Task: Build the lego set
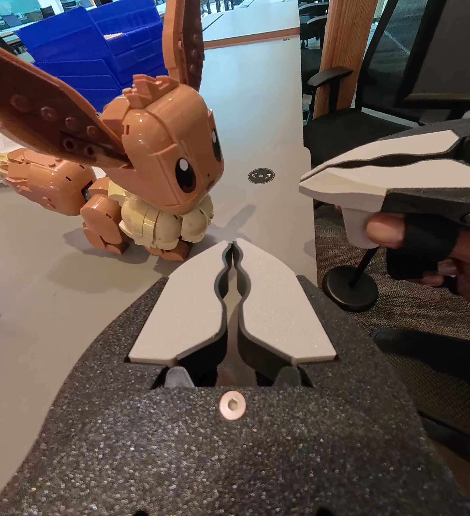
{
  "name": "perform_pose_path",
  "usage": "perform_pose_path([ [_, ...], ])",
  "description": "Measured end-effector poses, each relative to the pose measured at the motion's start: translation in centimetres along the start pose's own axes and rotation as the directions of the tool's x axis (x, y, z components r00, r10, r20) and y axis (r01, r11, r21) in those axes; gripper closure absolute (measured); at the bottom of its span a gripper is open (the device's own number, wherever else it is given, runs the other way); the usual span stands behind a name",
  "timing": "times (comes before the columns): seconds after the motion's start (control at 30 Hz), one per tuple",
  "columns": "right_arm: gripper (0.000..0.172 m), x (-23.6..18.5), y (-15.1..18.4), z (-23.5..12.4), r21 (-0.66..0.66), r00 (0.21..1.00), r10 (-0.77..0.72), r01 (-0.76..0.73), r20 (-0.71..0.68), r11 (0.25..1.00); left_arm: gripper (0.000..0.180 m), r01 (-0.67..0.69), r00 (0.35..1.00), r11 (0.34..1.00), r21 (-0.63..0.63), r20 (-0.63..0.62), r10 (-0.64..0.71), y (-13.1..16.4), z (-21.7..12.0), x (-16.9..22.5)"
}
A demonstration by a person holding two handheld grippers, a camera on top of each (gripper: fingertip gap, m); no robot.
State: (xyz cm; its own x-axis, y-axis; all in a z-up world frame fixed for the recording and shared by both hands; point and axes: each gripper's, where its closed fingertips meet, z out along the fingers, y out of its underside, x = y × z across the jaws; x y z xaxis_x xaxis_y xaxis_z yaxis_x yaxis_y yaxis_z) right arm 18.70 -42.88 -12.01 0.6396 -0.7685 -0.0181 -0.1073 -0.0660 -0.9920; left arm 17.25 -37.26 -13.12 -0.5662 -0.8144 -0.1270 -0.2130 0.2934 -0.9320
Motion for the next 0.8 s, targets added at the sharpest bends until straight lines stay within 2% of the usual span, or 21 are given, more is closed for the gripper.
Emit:
perform_pose_path([
  [0.37,0.172,0.1,0.5,0.0,-0.019,1.0,-0.006,0.005,-0.007,1.0,0.18,-0.004,0.999,0.999,-0.046,-0.045,0.002,0.7,0.2,0.0],
  [0.63,0.172,-0.3,0.7,0.1,-0.028,1.0,-0.015,0.015,0.001,0.999,0.18,-0.006,0.993,0.999,-0.049,-0.121,0.0,0.5,-0.6,-2.4],
  [0.8,0.172,-0.6,0.8,0.2,-0.034,1.0,-0.023,0.024,0.007,0.999,0.18,-0.023,0.984,0.995,-0.094,-0.177,0.006,1.3,-0.8,-3.9],
])
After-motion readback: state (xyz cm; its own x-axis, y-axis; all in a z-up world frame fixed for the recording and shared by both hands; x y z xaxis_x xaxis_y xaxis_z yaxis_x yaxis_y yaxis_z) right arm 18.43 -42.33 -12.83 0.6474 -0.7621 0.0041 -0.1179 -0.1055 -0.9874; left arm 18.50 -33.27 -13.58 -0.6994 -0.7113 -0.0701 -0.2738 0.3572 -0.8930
